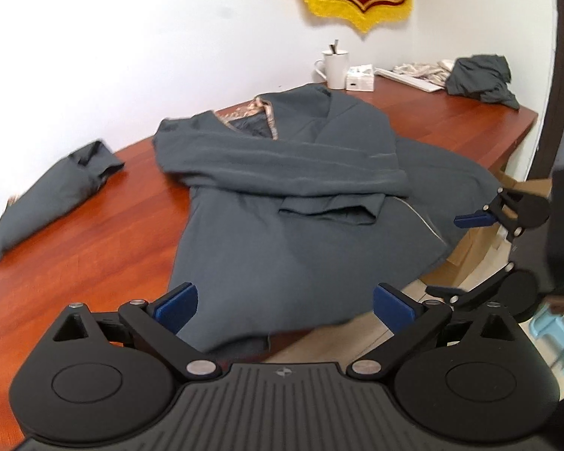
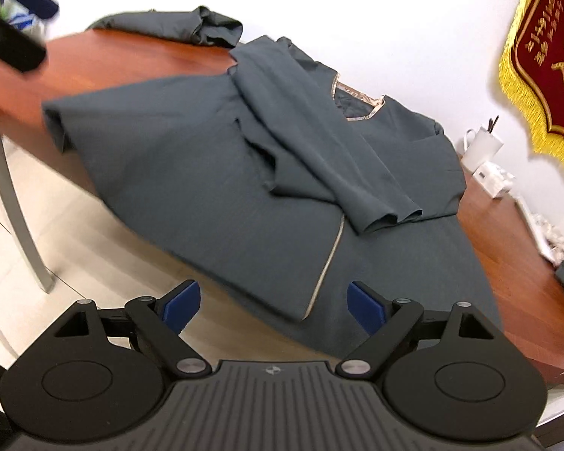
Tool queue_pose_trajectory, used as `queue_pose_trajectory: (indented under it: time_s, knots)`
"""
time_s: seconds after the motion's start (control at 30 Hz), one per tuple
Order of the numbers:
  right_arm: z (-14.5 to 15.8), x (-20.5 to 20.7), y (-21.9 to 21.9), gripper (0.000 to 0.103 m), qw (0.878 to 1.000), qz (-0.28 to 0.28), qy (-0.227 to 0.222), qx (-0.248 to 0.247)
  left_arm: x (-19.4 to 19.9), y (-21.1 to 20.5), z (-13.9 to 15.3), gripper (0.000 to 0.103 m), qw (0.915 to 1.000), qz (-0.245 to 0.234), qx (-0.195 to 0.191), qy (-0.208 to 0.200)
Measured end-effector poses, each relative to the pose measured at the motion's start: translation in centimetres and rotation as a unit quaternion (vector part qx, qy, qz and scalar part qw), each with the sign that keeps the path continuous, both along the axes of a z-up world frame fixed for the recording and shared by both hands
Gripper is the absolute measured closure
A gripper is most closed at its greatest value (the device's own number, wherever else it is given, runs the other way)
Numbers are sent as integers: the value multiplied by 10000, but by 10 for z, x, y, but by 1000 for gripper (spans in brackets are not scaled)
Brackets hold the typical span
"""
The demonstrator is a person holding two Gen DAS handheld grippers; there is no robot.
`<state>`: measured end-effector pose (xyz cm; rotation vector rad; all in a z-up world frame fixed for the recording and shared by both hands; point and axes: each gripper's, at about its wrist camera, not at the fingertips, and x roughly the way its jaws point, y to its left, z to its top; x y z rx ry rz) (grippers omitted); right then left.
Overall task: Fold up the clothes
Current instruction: 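Reach the right gripper to the blazer side edge and grasp it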
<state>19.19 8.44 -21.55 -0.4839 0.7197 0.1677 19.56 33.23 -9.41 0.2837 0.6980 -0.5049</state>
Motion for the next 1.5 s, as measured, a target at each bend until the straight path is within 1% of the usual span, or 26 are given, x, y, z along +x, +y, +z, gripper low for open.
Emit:
queue_pose_trajectory:
  time_s: [0.03, 0.07, 0.13, 0.2, 0.23, 0.3, 0.4, 0.43, 0.53, 0.57, 0.73, 0.8, 0.87, 0.93, 0.97, 1.03, 1.1, 1.13, 1.2, 1.23, 1.27, 1.3, 1.4, 1.5]
  knots:
    - [-9, -5, 7, 9, 9996, 13, -134, -242, -2, 3, 0, 3, 10000, 46, -19, 25]
    - [-13, -6, 9, 9, 9993, 9, -173, -318, -8, 10, -1, 3, 9999, 143, -31, 59]
    - [-24, -8, 15, 9, 9977, -30, -317, -604, -11, 14, -1, 3, 9998, 176, -4, 59]
    - [-40, -8, 22, 9, 9934, -99, -499, -1025, -20, 21, -1, 3, 9998, 180, 119, 6]
    - [-41, -9, 23, 9, 9929, -105, -520, -1066, -25, 24, -1, 3, 9997, 166, 183, -15]
    - [-52, -7, 28, 9, 9882, -80, -696, -1366, -30, 28, -1, 3, 9996, 169, 238, -24]
    - [-59, -4, 33, 9, 9850, 9, -799, -1530, -38, 34, -1, 3, 9994, 208, 290, -4]
    - [-62, -2, 37, 9, 9833, 132, -829, -1613, -40, 36, -1, 3, 9993, 220, 303, 6]
    - [-64, 1, 40, 9, 9801, 223, -920, -1746, -44, 38, 0, 3, 9993, 166, 318, -49]
    - [-62, 2, 41, 9, 9776, 222, -1032, -1823, -44, 38, 0, 3, 9993, 171, 333, -88]
    - [-50, 5, 36, 9, 9767, 254, -1201, -1759, -43, 36, 0, 3, 9985, 158, 443, -263]
    - [-39, 5, 34, 10, 9742, 393, -1369, -1752, -42, 30, -2, 3, 9969, 24, 647, -457]
    - [-34, 6, 32, 11, 9746, 461, -1390, -1693, -40, 24, -5, 3, 9951, -120, 788, -589]
    - [-24, 7, 30, 15, 9754, 597, -1391, -1600, -40, 20, -8, 3, 9936, -231, 883, -669]
    - [-19, 7, 29, 19, 9759, 686, -1376, -1551, -38, 13, -12, 3, 9913, -391, 1005, -748]
    - [-9, 10, 25, 28, 9762, 945, -1282, -1469, -36, 5, -17, 3, 9888, -550, 1111, -828]
    - [-4, 10, 24, 49, 9777, 1044, -1183, -1384, -33, -2, -23, 3, 9869, -679, 1186, -863]
    - [6, 14, 19, 55, 9818, 1138, -973, -1167, -31, -7, -27, 3, 9859, -751, 1220, -867]
    - [18, 21, 14, 89, 9865, 1179, -698, -895, -22, -17, -36, 3, 9872, -816, 1150, -750]
    - [19, 21, 14, 91, 9871, 1178, -664, -862, -18, -21, -40, 3, 9872, -834, 1145, -734]
    - [25, 26, 11, 91, 9889, 1181, -537, -721, -18, -21, -41, 3, 9872, -838, 1146, -733]
    - [32, 31, 8, 94, 9905, 1185, -401, -570, -12, -27, -46, 3, 9867, -846, 1189, -722]
    - [45, 40, 3, 95, 9918, 1210, -219, -335, 2, -41, -57, 3, 9863, -843, 1283, -600]
    - [52, 49, -2, 95, 9923, 1214, -121, -217, 15, -51, -62, 3, 9870, -860, 1281, -455]
